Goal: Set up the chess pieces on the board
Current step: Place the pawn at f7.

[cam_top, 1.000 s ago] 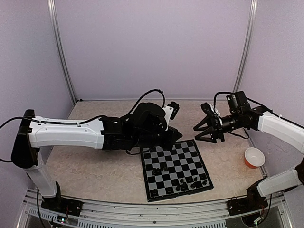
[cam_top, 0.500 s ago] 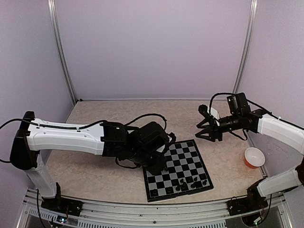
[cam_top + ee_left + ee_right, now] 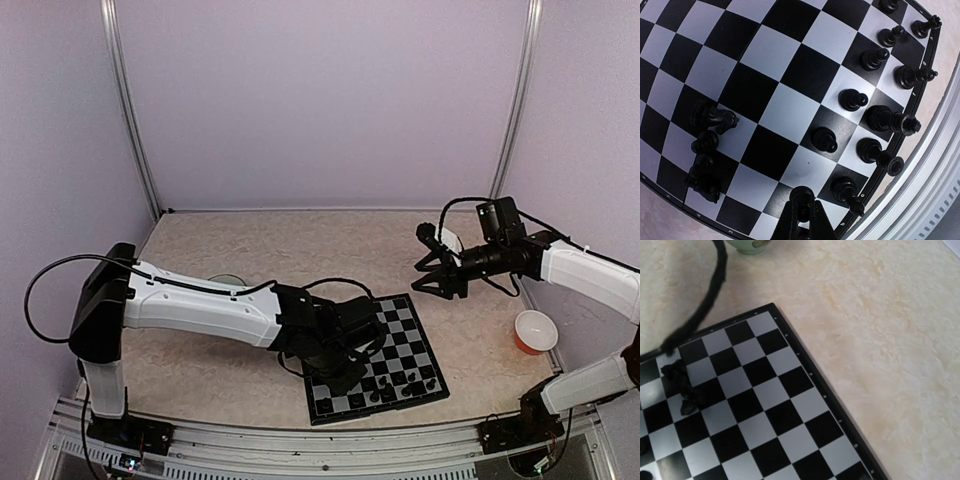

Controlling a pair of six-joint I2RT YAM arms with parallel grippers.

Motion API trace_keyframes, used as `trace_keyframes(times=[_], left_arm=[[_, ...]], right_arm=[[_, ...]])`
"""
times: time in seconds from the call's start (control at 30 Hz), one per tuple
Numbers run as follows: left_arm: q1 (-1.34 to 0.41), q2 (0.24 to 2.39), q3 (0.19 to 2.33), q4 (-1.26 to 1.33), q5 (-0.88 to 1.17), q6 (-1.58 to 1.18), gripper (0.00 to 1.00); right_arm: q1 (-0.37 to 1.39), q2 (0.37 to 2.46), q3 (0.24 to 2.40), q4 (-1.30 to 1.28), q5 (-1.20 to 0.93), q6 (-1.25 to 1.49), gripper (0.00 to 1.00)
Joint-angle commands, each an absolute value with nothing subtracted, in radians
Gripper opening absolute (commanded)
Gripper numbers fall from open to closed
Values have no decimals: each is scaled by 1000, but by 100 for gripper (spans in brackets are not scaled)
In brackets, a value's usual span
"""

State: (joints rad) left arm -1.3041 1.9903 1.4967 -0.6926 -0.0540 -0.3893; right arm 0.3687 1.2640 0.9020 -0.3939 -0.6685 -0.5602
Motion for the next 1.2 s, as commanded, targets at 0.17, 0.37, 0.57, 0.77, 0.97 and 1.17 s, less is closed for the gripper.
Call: trace_keyframes(times=[0.17,0.37,0.57,0.77,0.97,1.17], left_arm=[[-1312,2043,1552,-704,-48,-359,3],[-1312,2063,1553,-687,-25,-358,4],[-1312,2077,1558,-675,-17,-356,5],[-1312,2080,1561,-666,-12,-360,11],[-1313,2057,1581,-682,-33,-364,25],[-1313,1970,1634,-742,-70,-362,32]], right_arm=[[357,1287,893,-397,-677,-576,50],[357,1291,893,-399,-676,-578,50],[357,1297,894,-402,-676,-583,50],[357,1303,896,-406,-678,-584,51],[357,1304,897,-408,-689,-581,51],[357,1316,897,-412,-707,-579,51]])
